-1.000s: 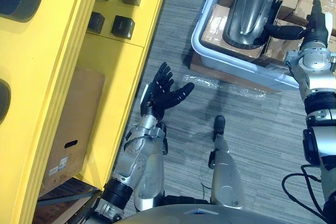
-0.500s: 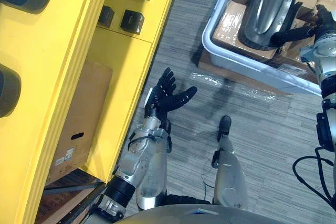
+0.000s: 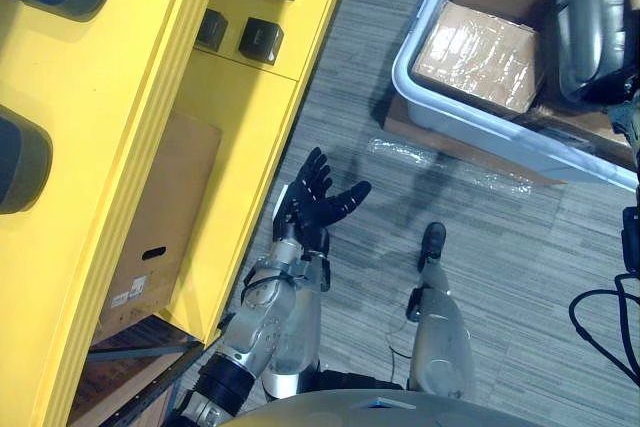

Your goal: Walk over and take three plastic housings, then place them on the shelf

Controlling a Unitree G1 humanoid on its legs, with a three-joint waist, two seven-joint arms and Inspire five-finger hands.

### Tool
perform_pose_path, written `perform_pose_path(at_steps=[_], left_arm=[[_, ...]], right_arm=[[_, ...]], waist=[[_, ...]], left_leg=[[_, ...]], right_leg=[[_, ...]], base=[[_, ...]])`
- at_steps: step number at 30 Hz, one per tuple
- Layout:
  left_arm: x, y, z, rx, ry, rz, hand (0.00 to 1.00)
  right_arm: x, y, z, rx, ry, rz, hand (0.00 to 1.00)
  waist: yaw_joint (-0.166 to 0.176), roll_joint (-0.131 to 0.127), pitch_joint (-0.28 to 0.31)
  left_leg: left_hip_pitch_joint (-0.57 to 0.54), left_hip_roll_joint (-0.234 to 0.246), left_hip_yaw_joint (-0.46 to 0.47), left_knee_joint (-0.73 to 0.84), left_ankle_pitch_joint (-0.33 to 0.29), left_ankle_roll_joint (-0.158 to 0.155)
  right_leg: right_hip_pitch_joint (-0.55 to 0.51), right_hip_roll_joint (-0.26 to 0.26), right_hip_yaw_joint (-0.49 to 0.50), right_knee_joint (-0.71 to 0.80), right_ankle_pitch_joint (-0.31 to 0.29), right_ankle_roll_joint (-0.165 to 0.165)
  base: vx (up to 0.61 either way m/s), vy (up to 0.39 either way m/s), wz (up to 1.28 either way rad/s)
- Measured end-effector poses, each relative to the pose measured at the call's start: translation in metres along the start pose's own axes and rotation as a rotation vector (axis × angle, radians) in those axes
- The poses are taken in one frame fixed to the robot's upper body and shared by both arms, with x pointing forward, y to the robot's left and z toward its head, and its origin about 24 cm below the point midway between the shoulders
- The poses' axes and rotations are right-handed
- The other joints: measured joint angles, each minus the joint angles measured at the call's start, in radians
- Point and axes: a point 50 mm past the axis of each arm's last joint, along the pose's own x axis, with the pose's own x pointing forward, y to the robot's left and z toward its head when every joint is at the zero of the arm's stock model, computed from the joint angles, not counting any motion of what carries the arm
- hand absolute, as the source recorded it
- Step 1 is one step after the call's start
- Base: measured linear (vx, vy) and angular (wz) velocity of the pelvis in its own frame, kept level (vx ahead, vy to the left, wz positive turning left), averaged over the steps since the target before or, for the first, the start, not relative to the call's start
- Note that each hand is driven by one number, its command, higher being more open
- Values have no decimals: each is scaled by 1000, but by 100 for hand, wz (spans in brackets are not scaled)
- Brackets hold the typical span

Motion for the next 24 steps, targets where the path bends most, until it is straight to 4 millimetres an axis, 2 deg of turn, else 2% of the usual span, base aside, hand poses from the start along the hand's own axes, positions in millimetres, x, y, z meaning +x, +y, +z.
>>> perform_pose_path(at_steps=[8,13,17,19,20,21,22,23,24], left_arm=[[-3,2,6,8,-30,-12,100],[-3,6,16,35,-62,-31,100],[0,6,32,48,-88,-63,100],[1,5,38,6,-94,-73,100],[4,2,43,-59,-83,-111,100],[4,1,42,-78,-72,-122,100],[4,1,41,-100,-53,-139,100],[4,-2,37,-128,-23,-159,100],[4,-4,36,-146,-12,-175,100]], right_arm=[[3,-21,0,44,-74,-200,0],[-5,-27,23,101,-271,-313,0],[-25,-22,42,122,-523,-390,0],[-41,-17,49,139,-660,-400,0],[-56,-12,47,165,-761,-411,0],[-62,-7,45,186,-788,-409,0],[-71,4,42,207,-821,-398,0],[-83,23,31,231,-848,-360,0],[-88,32,25,240,-860,-340,0]], waist=[[-19,0,0],[-38,-1,1],[-53,-6,1],[-69,-23,-9],[-79,-40,-11],[-84,-48,-14],[-93,-63,-26],[-96,-89,-64],[-99,-102,-77]], left_leg=[[24,1,6,-17,5,-2],[54,8,8,-38,10,-8],[117,17,19,-81,16,-16],[130,17,25,-97,19,-18],[154,20,28,-119,24,-22],[167,21,30,-128,25,-23],[187,25,36,-144,26,-25],[200,31,53,-164,27,-26],[212,33,59,-173,26,-27]], right_leg=[[15,0,2,-4,-1,-1],[40,6,-1,-17,1,-5],[80,13,-6,-21,-1,-7],[91,13,-9,-39,-3,-10],[105,16,-8,-39,-5,-11],[111,17,-8,-39,-5,-11],[119,20,-8,-39,-5,-12],[116,24,-8,-39,-10,-17],[119,25,-8,-39,-17,-17]], base=[[-10,5,-1],[0,0,0],[14,-12,-4],[24,-21,-4],[38,-23,-5],[49,-22,-8],[49,-24,-19],[54,-25,-23],[80,-24,-26]])
